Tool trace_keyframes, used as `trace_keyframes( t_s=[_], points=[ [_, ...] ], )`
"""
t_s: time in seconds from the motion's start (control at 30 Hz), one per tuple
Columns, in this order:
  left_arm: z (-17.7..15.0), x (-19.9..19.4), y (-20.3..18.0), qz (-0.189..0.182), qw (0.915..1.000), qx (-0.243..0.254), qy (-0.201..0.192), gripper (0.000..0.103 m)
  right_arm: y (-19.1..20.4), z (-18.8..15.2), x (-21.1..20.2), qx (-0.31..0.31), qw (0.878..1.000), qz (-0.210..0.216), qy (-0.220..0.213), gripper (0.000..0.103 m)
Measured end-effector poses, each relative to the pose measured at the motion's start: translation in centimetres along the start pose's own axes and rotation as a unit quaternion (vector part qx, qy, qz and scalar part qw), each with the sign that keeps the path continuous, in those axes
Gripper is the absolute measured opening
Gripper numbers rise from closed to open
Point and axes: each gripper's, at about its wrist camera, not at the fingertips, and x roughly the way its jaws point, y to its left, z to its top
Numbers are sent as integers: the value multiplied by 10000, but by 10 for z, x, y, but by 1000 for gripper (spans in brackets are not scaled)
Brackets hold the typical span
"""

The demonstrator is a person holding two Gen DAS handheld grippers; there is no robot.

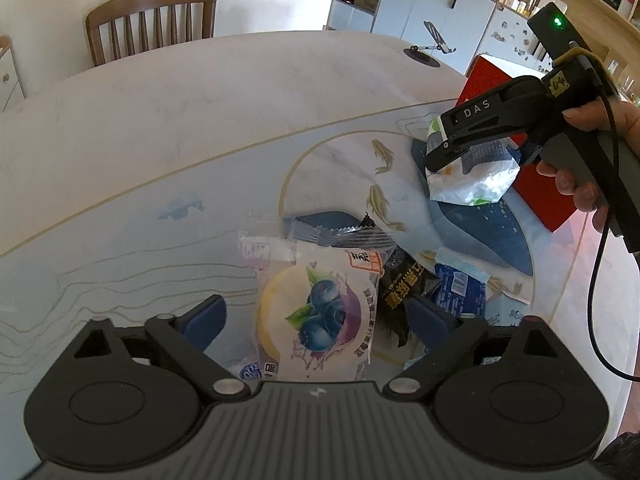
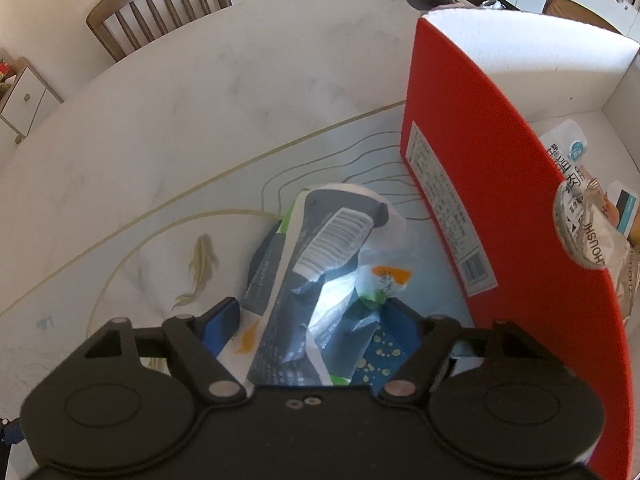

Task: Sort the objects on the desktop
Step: 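Move the right tool to the white plastic bag while the left tool approaches the blueberry bread packet, then grasp the white plastic bag with the right tool while the left tool grasps the blueberry packet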

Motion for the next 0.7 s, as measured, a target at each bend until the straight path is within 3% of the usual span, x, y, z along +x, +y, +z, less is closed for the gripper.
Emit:
trace_keyframes(
  t_s=[0.17,0.4,0.7],
  points=[
    [-1,1,-1,16,10000,23,16,74,2,0,-2,31,9999,-57,-86,66],
    [-2,0,-1,51,10000,1,2,56,1,-2,-5,121,9998,-36,-174,56],
    [-3,-2,-1,86,9999,-91,34,54,-2,-13,-22,220,9994,119,-237,43]
  ],
)
